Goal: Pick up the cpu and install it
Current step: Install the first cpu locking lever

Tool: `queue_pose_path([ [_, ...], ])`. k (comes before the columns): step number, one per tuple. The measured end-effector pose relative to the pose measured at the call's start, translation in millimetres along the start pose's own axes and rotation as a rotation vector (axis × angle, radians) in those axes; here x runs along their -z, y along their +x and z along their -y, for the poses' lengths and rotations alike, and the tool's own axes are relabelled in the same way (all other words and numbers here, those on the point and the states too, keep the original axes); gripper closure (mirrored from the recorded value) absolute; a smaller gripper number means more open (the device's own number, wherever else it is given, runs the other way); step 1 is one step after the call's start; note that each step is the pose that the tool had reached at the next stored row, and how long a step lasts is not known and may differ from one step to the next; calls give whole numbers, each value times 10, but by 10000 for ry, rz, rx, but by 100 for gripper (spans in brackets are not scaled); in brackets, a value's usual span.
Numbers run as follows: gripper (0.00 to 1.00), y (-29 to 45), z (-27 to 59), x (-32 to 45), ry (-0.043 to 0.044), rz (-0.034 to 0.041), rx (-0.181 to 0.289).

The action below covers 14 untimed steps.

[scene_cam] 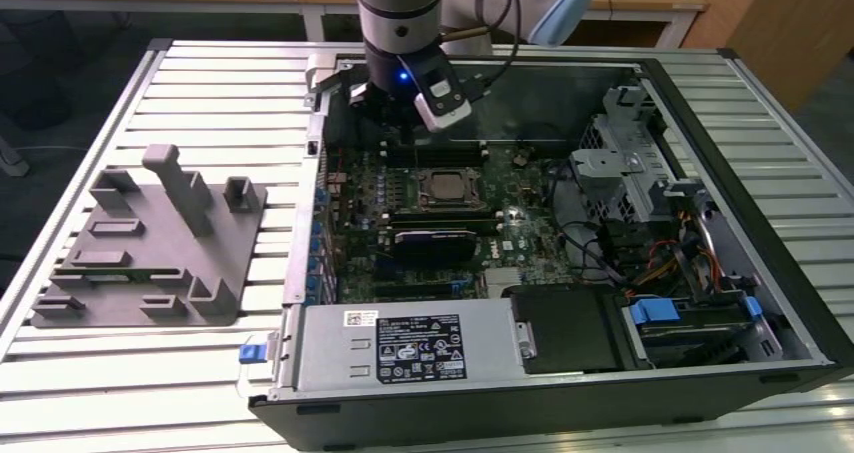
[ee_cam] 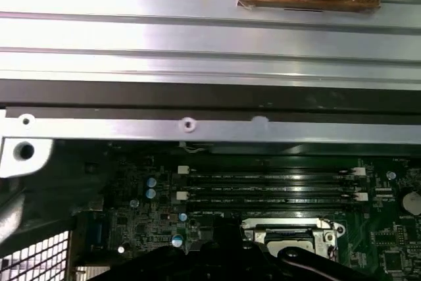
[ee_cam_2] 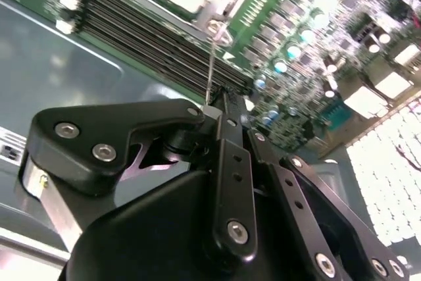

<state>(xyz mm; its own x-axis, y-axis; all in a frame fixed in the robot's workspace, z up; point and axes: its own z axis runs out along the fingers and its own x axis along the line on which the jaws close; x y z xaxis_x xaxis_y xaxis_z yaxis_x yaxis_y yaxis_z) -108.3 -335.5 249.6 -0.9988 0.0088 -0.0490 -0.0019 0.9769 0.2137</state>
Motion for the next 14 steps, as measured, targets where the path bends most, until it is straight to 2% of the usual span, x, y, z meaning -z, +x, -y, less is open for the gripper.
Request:
queue_pose_path([
  [8,89,-239,0,-12,-1,2,-8],
  [14,89,-246,1,-12,1,3,-12],
])
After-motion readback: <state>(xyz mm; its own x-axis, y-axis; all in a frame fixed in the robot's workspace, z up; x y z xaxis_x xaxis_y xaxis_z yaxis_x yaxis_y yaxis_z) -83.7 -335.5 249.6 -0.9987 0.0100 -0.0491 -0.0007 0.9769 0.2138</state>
